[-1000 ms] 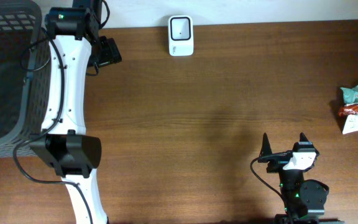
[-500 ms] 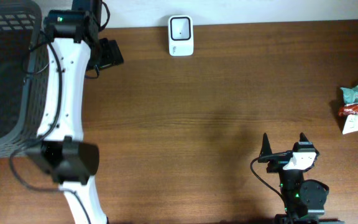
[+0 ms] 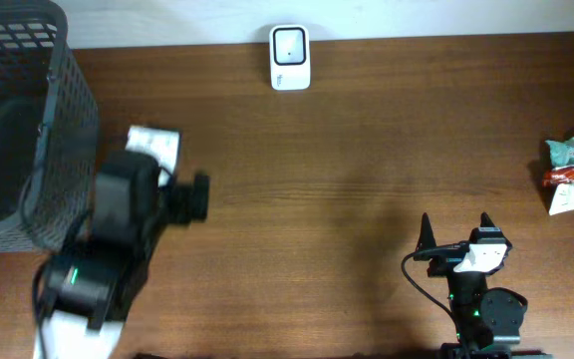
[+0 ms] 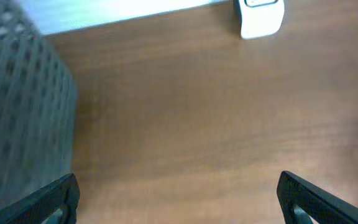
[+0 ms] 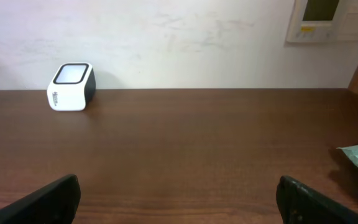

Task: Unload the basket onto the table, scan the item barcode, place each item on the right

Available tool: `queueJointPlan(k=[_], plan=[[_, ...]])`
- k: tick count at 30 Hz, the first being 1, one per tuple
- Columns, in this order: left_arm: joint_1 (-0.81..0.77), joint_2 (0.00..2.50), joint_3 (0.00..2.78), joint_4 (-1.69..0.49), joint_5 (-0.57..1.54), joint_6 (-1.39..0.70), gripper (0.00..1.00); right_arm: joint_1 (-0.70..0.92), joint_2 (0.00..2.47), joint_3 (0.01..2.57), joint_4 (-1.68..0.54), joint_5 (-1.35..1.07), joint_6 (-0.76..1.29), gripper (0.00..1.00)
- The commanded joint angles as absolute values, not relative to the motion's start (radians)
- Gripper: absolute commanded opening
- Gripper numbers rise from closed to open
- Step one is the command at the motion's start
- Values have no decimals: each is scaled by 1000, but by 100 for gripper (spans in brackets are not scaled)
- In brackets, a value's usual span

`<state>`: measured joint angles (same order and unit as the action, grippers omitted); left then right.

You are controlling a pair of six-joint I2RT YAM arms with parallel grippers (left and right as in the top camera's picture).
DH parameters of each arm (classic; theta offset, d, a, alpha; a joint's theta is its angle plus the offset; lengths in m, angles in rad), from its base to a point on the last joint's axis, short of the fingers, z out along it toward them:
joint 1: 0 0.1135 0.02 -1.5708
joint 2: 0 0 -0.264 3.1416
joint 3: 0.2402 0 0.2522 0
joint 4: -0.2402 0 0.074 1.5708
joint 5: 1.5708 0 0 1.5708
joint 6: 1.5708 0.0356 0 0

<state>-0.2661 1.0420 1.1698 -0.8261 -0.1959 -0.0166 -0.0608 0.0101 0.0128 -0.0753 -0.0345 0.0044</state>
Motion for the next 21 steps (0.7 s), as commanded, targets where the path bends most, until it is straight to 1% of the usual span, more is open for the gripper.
queueJointPlan(k=[1, 3, 5, 8, 11, 12, 15, 17, 21], plan=[[-257, 794, 1000, -823, -205, 16, 99, -54, 3, 6, -79, -37, 16, 99], [-241, 709, 941, -823, -206, 16, 99, -54, 3, 6, -79, -37, 16, 99], [-192, 635, 878, -823, -191, 16, 99, -54, 3, 6, -79, -37, 16, 99], [-73, 504, 755, -799, -71, 27, 99, -54, 3, 6, -79, -37, 16, 99], [-14, 361, 602, -593, 41, 130, 99, -54, 3, 6, -79, -37, 16, 99], [-1, 306, 538, -498, 52, 130, 99, -54, 3, 6, -79, -37, 16, 99], [27, 214, 407, -315, 114, 129, 99, -54, 3, 6, -79, -37, 16, 98], [53, 151, 327, -216, 152, 130, 99, -54, 4, 6, -79, -36, 16, 99], [70, 27, 183, -67, 162, 129, 99, -54, 3, 6, -79, -37, 16, 99]])
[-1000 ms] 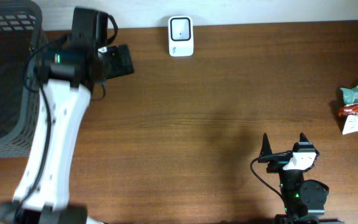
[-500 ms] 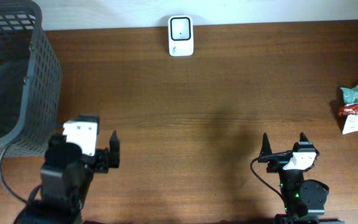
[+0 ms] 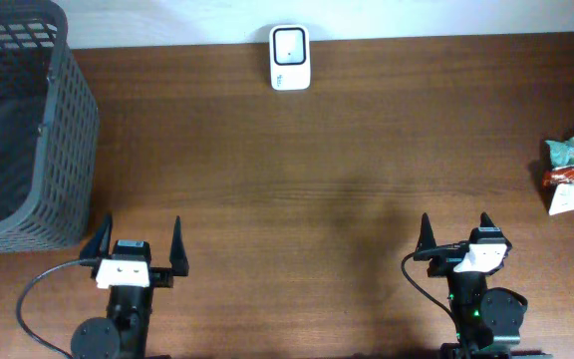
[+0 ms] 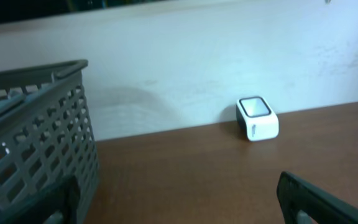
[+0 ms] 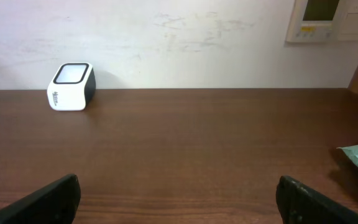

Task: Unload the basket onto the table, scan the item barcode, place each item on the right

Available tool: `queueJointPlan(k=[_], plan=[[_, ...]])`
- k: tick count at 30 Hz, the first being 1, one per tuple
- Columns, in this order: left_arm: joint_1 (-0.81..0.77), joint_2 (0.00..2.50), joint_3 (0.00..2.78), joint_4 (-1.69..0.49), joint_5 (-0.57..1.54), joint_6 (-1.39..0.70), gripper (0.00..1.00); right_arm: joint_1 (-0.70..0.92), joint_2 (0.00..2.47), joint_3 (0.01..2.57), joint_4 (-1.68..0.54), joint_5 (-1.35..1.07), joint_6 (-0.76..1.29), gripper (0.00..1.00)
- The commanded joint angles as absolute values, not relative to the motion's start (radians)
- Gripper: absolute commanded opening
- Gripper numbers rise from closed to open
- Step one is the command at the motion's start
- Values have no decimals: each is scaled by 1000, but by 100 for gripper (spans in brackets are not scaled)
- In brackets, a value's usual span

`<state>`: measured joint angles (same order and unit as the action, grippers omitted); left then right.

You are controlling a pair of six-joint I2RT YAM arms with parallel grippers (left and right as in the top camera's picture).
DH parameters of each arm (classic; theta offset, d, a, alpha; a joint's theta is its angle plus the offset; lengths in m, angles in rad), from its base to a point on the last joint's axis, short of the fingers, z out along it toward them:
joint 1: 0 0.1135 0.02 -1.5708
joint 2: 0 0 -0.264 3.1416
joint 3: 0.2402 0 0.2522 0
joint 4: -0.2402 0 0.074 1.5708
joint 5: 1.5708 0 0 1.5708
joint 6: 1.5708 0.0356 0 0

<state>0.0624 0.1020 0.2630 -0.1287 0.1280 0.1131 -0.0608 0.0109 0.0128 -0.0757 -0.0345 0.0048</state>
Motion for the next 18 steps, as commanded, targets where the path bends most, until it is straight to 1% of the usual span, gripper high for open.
queueJointPlan(k=[1, 3, 7, 10, 13, 15, 18], plan=[[70, 4, 157, -45, 163, 129, 99, -54, 3, 6, -79, -37, 16, 98], [70, 5, 108, 54, 192, 129, 99, -54, 3, 6, -79, -37, 16, 99], [70, 5, 58, 130, 192, 129, 99, -54, 3, 6, -79, -37, 16, 99], [68, 5, 8, 125, 80, -15, 99, -54, 3, 6, -79, -37, 16, 99], [49, 5, 9, 115, 9, -15, 99, -54, 3, 6, -79, -37, 16, 98], [-7, 5, 9, 87, -88, -15, 99, -54, 3, 6, -79, -37, 16, 99], [-25, 5, 9, -14, -90, -15, 99, -54, 3, 6, -79, -37, 16, 99]])
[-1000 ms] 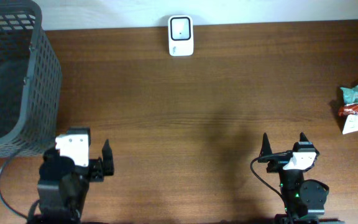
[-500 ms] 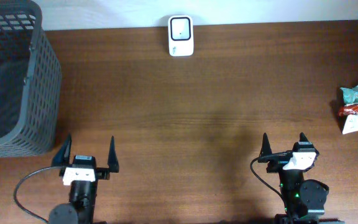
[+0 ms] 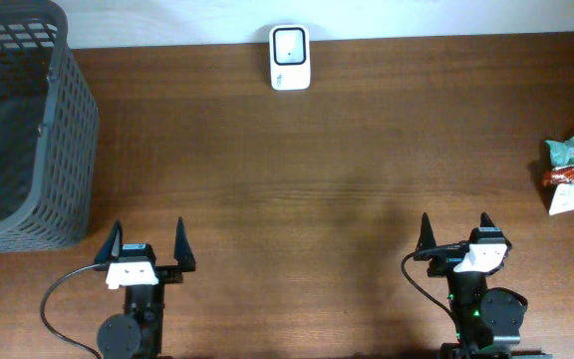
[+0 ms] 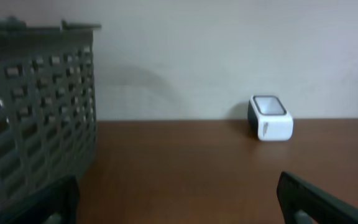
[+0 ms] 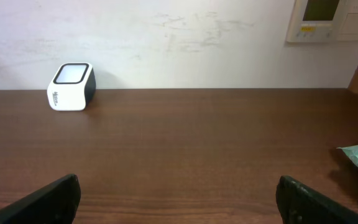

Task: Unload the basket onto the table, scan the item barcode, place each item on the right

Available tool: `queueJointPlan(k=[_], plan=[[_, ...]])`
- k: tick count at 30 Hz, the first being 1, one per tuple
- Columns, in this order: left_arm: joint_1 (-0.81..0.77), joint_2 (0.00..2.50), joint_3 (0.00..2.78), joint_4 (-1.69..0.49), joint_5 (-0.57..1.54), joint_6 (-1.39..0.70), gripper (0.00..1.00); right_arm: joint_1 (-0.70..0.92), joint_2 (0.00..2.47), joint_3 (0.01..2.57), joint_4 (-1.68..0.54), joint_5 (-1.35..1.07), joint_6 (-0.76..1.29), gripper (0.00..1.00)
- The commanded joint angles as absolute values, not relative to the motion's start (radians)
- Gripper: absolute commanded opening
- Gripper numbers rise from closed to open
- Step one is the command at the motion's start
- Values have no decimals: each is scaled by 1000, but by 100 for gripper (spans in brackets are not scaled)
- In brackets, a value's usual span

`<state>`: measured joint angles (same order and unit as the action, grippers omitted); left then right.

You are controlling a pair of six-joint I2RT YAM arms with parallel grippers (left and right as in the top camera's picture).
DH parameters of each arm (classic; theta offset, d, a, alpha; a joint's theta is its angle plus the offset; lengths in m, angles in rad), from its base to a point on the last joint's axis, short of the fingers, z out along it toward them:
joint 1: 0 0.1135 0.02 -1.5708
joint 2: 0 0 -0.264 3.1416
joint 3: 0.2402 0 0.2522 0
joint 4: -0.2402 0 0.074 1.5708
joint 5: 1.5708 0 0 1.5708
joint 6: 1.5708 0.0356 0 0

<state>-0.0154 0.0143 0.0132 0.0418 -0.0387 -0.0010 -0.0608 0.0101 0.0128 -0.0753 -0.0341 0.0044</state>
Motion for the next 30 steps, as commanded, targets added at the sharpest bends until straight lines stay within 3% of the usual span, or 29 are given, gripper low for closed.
queueJointPlan(k=[1, 30], plan=[[-25, 5, 9, -43, -83, -15, 99, -54, 3, 6, -79, -37, 16, 99], [-30, 5, 9, -83, -49, -11, 99, -54, 3, 6, -79, -37, 16, 99]])
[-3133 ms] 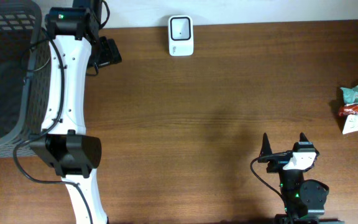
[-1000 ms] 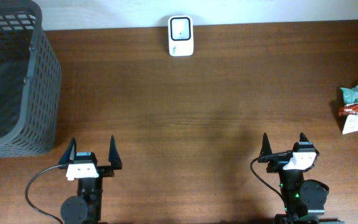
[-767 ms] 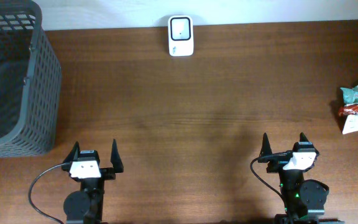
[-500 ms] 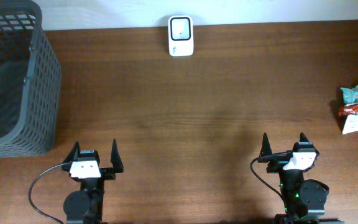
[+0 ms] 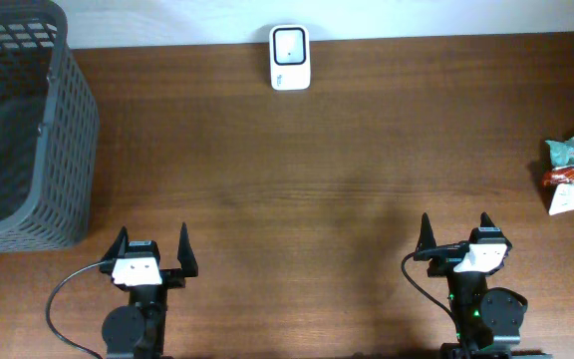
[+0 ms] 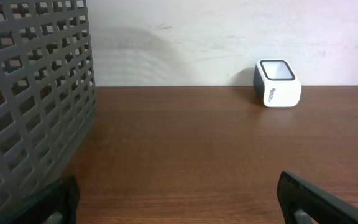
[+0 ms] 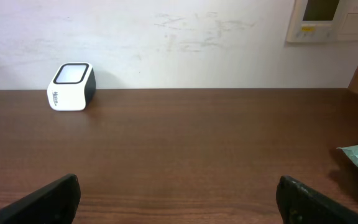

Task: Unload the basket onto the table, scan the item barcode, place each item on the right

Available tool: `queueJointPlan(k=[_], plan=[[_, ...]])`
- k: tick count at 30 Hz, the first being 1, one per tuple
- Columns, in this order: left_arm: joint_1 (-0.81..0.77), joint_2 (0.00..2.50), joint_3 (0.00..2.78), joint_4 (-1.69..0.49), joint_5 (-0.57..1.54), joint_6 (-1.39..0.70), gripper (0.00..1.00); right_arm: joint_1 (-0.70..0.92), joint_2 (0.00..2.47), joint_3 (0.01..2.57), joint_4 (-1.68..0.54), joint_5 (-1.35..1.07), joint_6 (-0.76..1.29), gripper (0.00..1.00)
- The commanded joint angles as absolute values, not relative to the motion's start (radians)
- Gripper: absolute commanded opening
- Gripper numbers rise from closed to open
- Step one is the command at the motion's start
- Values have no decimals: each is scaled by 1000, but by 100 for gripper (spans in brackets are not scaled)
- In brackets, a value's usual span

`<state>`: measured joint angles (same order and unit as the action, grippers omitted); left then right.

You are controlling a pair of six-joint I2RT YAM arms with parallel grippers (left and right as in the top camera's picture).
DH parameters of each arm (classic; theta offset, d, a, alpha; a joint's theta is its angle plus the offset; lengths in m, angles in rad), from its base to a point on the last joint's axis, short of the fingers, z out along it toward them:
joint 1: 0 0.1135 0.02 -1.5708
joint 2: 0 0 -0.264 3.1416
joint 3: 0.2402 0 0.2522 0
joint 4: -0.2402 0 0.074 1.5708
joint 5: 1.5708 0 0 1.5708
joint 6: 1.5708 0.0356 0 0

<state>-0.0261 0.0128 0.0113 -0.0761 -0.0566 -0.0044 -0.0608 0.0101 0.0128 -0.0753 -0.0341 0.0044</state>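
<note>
The white barcode scanner (image 5: pixel 289 58) stands at the table's far edge, also seen in the left wrist view (image 6: pixel 278 83) and the right wrist view (image 7: pixel 71 86). Snack packets lie at the right edge, with a teal one showing in the right wrist view. My left gripper (image 5: pixel 151 249) sits at the front left, open and empty (image 6: pixel 179 202). At the front right my right gripper (image 5: pixel 455 234) is open too, holding nothing (image 7: pixel 179 202). Both are far from the packets and the scanner.
A dark grey mesh basket (image 5: pixel 68 130) fills the back left corner, and its wall (image 6: pixel 30 93) rises just left of my left gripper. A wall panel (image 7: pixel 328 18) hangs behind the table at the right.
My left gripper has shifted slightly to the right along the front edge, and its view now sits level and closer to the basket wall. The right arm is unchanged.
My left arm was stretched out beside the basket, jaws open and empty. Then it was folded back at the front left edge, and it has settled a little further right since. My right arm stayed still, open, throughout.
</note>
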Motion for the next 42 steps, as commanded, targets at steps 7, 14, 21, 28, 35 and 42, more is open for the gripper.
queueJointPlan(k=[7, 14, 21, 28, 35, 42], plan=[[-30, 5, 9, -82, -49, -11, 99, -54, 3, 6, -79, -37, 16, 99], [-30, 5, 9, -82, -49, -11, 99, -52, 3, 6, -81, 28, -43, 99], [-30, 5, 9, -82, -49, -11, 99, -52, 4, 6, -82, 12, -48, 99], [-30, 5, 9, -82, -49, -11, 99, -52, 4, 6, -82, 12, -48, 99], [-30, 5, 9, -82, -49, -11, 99, -52, 4, 6, -82, 12, -48, 99], [-30, 5, 9, -82, -49, -11, 99, -52, 3, 6, -82, 12, -48, 99]])
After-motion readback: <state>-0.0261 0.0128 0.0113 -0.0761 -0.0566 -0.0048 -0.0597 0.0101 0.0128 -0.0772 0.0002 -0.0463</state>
